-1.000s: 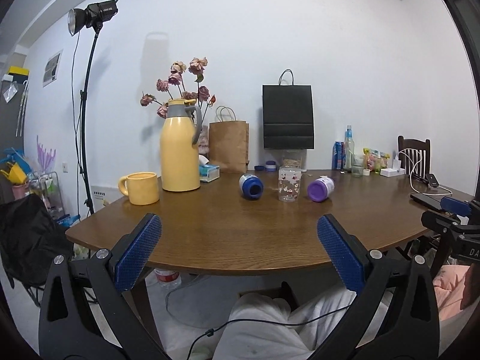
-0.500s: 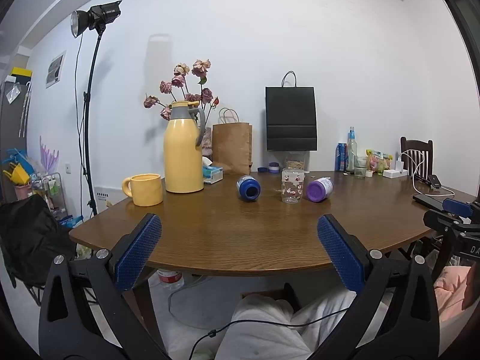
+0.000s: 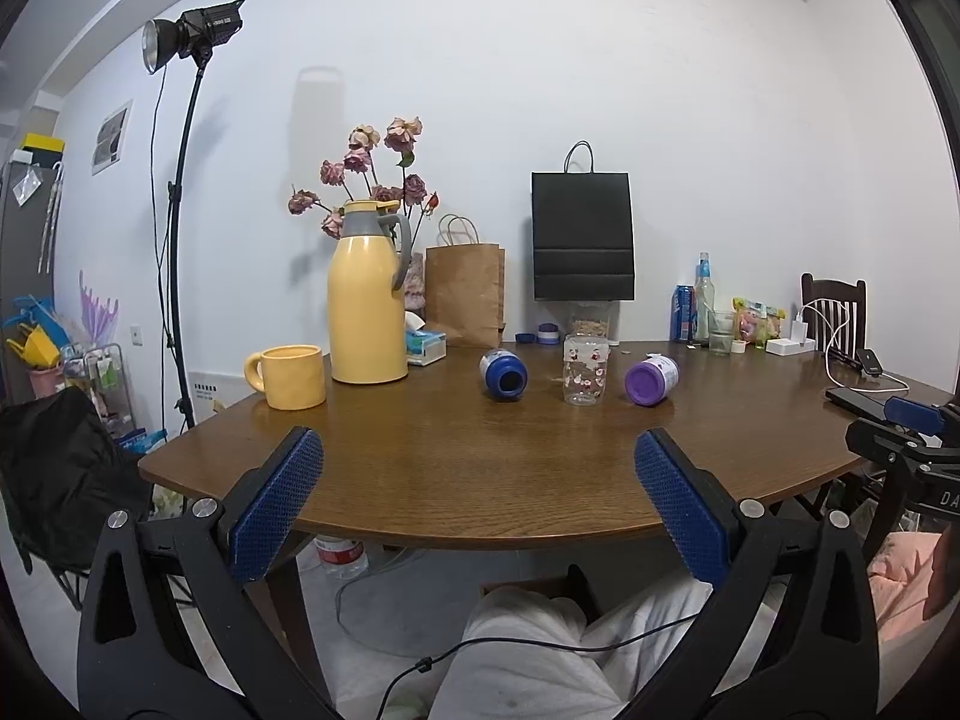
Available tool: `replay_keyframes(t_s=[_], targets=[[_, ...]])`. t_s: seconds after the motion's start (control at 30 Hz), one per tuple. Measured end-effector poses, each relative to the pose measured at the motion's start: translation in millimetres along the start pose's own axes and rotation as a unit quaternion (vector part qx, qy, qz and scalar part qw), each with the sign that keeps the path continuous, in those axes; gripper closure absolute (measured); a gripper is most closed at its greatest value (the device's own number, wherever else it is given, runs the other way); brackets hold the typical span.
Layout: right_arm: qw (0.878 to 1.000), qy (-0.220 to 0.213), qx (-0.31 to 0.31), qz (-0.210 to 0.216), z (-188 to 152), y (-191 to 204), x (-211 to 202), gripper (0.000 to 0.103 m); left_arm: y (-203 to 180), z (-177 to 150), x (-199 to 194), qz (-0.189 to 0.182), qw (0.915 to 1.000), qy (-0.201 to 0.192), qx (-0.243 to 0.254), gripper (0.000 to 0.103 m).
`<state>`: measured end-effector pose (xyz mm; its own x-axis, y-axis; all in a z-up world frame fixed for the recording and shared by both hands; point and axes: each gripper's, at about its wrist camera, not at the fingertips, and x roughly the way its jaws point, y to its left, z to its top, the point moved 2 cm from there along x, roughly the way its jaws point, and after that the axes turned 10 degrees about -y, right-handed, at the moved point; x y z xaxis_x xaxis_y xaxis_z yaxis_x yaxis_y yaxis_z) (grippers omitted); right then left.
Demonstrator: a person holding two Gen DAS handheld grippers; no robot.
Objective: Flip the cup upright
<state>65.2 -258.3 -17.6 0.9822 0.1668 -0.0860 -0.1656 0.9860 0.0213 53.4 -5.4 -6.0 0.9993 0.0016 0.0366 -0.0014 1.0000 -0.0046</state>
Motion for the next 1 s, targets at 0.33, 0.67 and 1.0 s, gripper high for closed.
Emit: replay_keyframes(t_s=[0.33,0.67,1.0], targets=[[1.0,0.0,-0.001,-0.001,-0.2,1.9,-1.7,0.015,0.1,-2.1,-1.9,0.007,1.0,0.0,0.0,0.0],[1.0,0.002,-0.007,0.002,-0.9,4.5,-0.7,0.015,0.8,-3.2,-3.5,0.005,1.0,-0.001,0.003,0.0],[1.0,0.001,-0.009,0.001,-0.8,4.9,0.5,0.015,3.6,-0.8,-4.8,0.009,0.9999,-0.004,0.006,0.0]])
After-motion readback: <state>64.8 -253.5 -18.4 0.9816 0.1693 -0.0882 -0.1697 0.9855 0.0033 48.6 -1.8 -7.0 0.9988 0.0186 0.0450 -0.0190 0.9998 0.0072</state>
